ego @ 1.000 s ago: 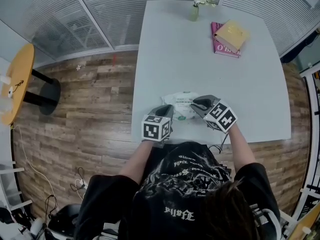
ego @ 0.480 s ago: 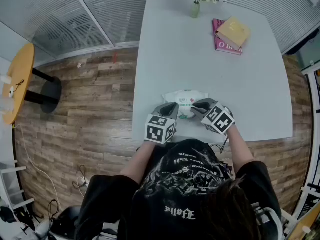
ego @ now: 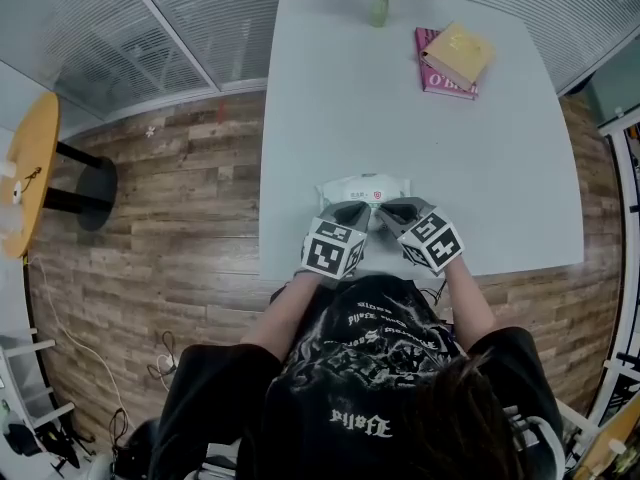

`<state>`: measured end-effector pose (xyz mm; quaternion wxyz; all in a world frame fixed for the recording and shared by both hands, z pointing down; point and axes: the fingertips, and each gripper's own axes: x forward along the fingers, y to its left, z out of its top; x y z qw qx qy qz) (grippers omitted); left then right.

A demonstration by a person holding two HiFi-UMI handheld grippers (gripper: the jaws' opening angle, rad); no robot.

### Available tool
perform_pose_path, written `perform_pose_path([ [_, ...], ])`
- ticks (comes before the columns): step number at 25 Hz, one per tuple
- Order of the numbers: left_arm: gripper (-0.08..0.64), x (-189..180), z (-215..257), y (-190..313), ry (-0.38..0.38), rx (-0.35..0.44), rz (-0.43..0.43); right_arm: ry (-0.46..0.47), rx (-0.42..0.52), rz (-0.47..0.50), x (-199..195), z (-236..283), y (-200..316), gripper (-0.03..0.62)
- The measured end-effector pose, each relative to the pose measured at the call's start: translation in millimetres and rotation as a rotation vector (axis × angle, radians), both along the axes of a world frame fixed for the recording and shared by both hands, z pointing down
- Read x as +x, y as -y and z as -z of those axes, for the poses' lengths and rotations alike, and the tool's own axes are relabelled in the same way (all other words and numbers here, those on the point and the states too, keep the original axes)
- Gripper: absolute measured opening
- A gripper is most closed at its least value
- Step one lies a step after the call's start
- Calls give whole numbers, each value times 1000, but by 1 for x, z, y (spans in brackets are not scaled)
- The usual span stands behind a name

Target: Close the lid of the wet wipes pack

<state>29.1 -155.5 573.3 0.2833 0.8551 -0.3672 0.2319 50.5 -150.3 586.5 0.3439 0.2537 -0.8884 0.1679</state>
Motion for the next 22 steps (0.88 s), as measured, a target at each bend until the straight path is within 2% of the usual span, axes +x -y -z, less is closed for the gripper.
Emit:
perform_pose_path([
  [5,12,2,-8,0,70,-25,-15,89,-33,-115,6,-1,-6,3],
  [9,12,2,-10,0,147,51,-38,144,-40,-211,12,1,-7,3],
  [12,9,4,-12,-1,237,102,-100,169,-40,-267,17,3,-6,2],
  [14,9,5,-15,0,256,104,-136,192,-42,-308,19,4,-5,2],
  [18,9,3,-14,1,146,38,-145,245,-18,-390,24,15,0,2],
  [22,9,-12,14,2,-31,129,-48,268,66,-493,41,35,3,0],
])
